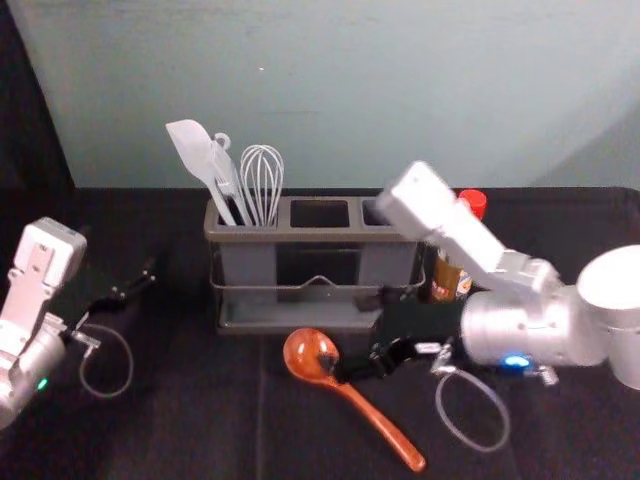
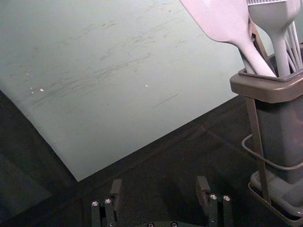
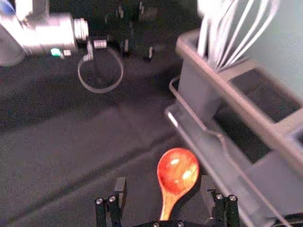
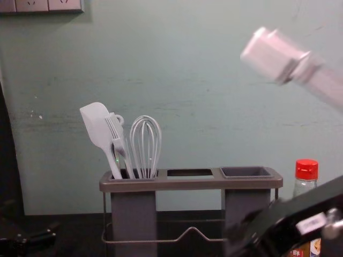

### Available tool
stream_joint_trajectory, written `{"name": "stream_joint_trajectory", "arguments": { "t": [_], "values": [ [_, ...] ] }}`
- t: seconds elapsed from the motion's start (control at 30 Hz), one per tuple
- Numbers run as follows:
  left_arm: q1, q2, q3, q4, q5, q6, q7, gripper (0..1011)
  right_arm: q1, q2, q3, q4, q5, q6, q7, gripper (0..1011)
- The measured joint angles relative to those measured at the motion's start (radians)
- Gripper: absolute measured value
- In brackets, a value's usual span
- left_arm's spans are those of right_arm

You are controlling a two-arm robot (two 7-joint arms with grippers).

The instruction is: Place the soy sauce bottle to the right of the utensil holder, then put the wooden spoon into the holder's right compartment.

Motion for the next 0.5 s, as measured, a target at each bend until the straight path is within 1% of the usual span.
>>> {"name": "stream_joint_trajectory", "arguments": {
  "t": [0.03, 0.07, 0.13, 0.17, 0.27, 0.3, 0.4, 0.5],
  "values": [
    [0.0, 0.0, 0.0, 0.0, 0.0, 0.0, 0.0, 1011, 0.017, -0.008, -0.017, 0.011, -0.005, 0.018, 0.002, 1000],
    [0.0, 0.0, 0.0, 0.0, 0.0, 0.0, 0.0, 1011, 0.043, -0.023, -0.044, 0.033, -0.014, 0.055, 0.006, 1000],
    [0.0, 0.0, 0.0, 0.0, 0.0, 0.0, 0.0, 1011, 0.068, -0.041, -0.07, 0.057, -0.024, 0.085, 0.008, 1000],
    [0.0, 0.0, 0.0, 0.0, 0.0, 0.0, 0.0, 1011, 0.09, -0.057, -0.095, 0.083, -0.037, 0.111, 0.011, 1000],
    [0.0, 0.0, 0.0, 0.0, 0.0, 0.0, 0.0, 1011, 0.116, -0.08, -0.124, 0.114, -0.055, 0.138, 0.012, 1000],
    [0.0, 0.0, 0.0, 0.0, 0.0, 0.0, 0.0, 1012, 0.128, -0.093, -0.14, 0.13, -0.067, 0.153, 0.012, 1000],
    [0.0, 0.0, 0.0, 0.0, 0.0, 0.0, 0.0, 1012, 0.146, -0.112, -0.163, 0.156, -0.091, 0.173, 0.013, 1000],
    [0.0, 0.0, 0.0, 0.0, 0.0, 0.0, 0.0, 1011, 0.152, -0.124, -0.173, 0.172, -0.103, 0.18, 0.013, 1000]
  ]
}}
